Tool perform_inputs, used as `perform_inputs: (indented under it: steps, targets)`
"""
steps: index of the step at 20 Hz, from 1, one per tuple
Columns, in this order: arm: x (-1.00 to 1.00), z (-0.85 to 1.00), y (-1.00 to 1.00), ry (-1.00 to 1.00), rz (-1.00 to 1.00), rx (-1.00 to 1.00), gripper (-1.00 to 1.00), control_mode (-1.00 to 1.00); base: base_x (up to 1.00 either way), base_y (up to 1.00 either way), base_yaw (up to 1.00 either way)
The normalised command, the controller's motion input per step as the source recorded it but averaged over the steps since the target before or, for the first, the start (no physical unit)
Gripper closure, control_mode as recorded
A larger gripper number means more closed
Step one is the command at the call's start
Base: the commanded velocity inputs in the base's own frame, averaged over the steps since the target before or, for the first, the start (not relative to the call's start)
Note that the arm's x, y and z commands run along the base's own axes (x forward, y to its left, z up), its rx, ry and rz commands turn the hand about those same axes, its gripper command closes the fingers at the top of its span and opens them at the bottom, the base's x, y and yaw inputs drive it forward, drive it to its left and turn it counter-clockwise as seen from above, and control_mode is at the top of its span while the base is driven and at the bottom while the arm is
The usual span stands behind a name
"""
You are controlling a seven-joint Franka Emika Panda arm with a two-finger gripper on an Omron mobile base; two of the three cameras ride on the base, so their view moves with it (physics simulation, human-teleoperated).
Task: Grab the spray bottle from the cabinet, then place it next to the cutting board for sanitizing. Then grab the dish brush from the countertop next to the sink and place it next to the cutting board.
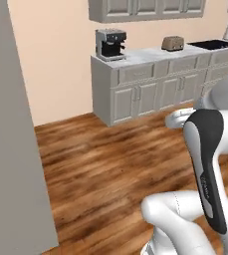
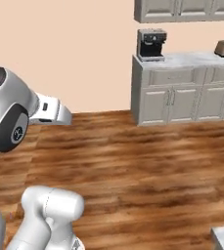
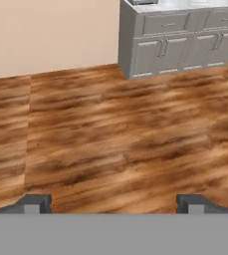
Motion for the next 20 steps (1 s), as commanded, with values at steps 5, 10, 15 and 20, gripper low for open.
perform_inputs:
  steps: [5,10,15,20]
  targets:
    - [0.0,0.0,0.0,0.0,0.0,0.0,-1.0,1.0,0.13,0.34,0.7]
    - [0.0,0.0,0.0,0.0,0.0,0.0,-1.0,1.0,0.47,0.05,0.44]
    - [0.0,0.0,0.0,0.0,0.0,0.0,-1.0,1.0,0.22,0.03,0.59]
    - [0.0,0.0,0.0,0.0,0.0,0.0,-1.0,1.0,-0.24,-0.34,0.43]
